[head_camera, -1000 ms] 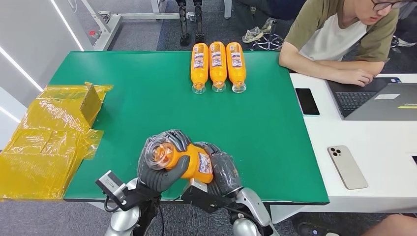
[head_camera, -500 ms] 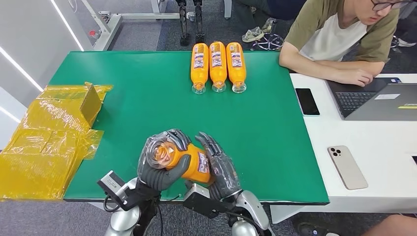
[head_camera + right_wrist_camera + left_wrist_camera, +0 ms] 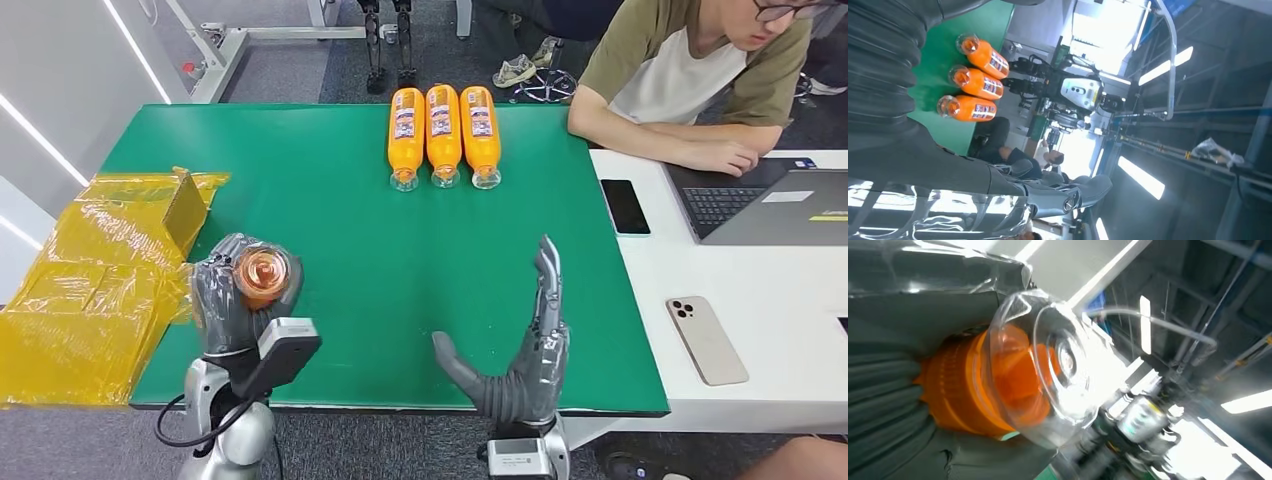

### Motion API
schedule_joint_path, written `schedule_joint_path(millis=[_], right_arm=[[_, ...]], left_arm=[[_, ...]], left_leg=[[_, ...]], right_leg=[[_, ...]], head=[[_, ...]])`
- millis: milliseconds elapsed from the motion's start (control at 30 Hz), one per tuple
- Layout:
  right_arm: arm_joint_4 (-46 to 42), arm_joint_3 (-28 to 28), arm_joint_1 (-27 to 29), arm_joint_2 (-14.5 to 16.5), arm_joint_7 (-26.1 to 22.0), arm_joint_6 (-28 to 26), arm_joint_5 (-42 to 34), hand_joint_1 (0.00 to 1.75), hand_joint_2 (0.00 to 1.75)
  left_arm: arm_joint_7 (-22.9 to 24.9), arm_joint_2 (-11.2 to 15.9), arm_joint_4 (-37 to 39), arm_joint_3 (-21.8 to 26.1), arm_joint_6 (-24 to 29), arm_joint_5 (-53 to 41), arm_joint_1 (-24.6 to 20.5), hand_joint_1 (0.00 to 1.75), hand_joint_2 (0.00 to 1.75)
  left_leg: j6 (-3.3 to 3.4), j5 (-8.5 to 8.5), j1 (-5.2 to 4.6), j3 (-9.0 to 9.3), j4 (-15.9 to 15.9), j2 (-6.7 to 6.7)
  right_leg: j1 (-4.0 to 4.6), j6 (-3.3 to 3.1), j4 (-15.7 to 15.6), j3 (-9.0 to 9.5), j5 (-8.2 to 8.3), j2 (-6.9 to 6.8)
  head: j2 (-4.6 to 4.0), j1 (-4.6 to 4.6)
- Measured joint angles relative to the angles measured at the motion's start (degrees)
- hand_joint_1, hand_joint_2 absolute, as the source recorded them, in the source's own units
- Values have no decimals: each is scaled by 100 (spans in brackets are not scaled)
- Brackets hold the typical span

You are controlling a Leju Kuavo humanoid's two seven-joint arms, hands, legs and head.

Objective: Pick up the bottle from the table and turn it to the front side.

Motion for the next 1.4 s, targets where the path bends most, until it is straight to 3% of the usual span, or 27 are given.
schedule_joint_path(millis=[100, 167, 333, 500, 667, 800, 900, 1000, 1200, 1400], right_arm=[[-40, 26, 20, -29, -92, -158, -230, 0, 175], [-52, 49, 37, -54, -202, -225, -387, 0, 175], [-56, 91, 98, -111, -436, -275, -620, 0, 175], [-61, 123, 143, -159, -454, -279, -661, 0, 175], [-81, 150, 181, -198, -468, -280, -666, 0, 175], [-110, 199, 197, -243, -471, -279, -726, 0, 175], [-118, 236, 201, -272, -472, -280, -762, 0, 175], [-135, 240, 219, -278, -472, -279, -705, 0, 175], [-154, 240, 250, -279, -472, -279, -666, 0, 175], [-154, 256, 249, -289, -472, -280, -678, 0, 175]], left_arm=[[642, 458, 226, 163, 49, -1361, -288, 175, 175], [813, 816, 556, 209, 155, -1781, -576, 175, 175], [772, 1636, 1882, 222, 471, -2002, -1543, 175, 175], [1101, 2133, 2898, 61, 511, -2155, -2226, 175, 175], [1277, 2393, 3470, -182, 467, -2191, -2569, 175, 175], [1317, 2643, 4038, -810, 113, -2197, -2955, 175, 175], [808, 2906, 4574, -1650, -231, -2119, -3269, 175, 175], [203, 3036, 4991, -2171, -576, -1980, -3360, 175, 175], [-225, 3122, 5442, -2472, -1022, -1782, -3306, 175, 175], [-238, 3159, 5631, -2519, -1040, -1726, -2984, 175, 175]], left_leg=[[-3, 2, 2, 3, -1, 0], [-7, 5, 2, 5, -1, 1], [-19, 13, 2, 10, -1, 8], [-21, 12, 2, 12, 0, 20], [-22, 10, 1, 12, 0, 27], [-22, 9, 2, 12, -1, 26], [-22, 9, 1, 14, -2, 31], [-24, 8, 2, 16, -2, 43], [-30, 4, 2, 11, -4, 47], [-34, 1, 2, 12, -7, 45]], right_leg=[[1, -4, 5, -1, -1, 0], [2, -7, 9, -1, -1, 0], [2, -17, 19, -3, 6, 9], [2, -18, 20, -6, 7, 22], [2, -18, 19, -8, 6, 29], [2, -18, 19, -9, 5, 29], [2, -20, 22, -8, 6, 32], [2, -23, 23, -13, 8, 45], [1, -29, 23, -17, 5, 51], [1, -32, 22, -19, 1, 49]], head=[[0, -1], [0, 0], [0, 0], [0, 3], [-1, 2], [0, 1], [0, 1], [0, 2], [0, 1], [0, 1]])
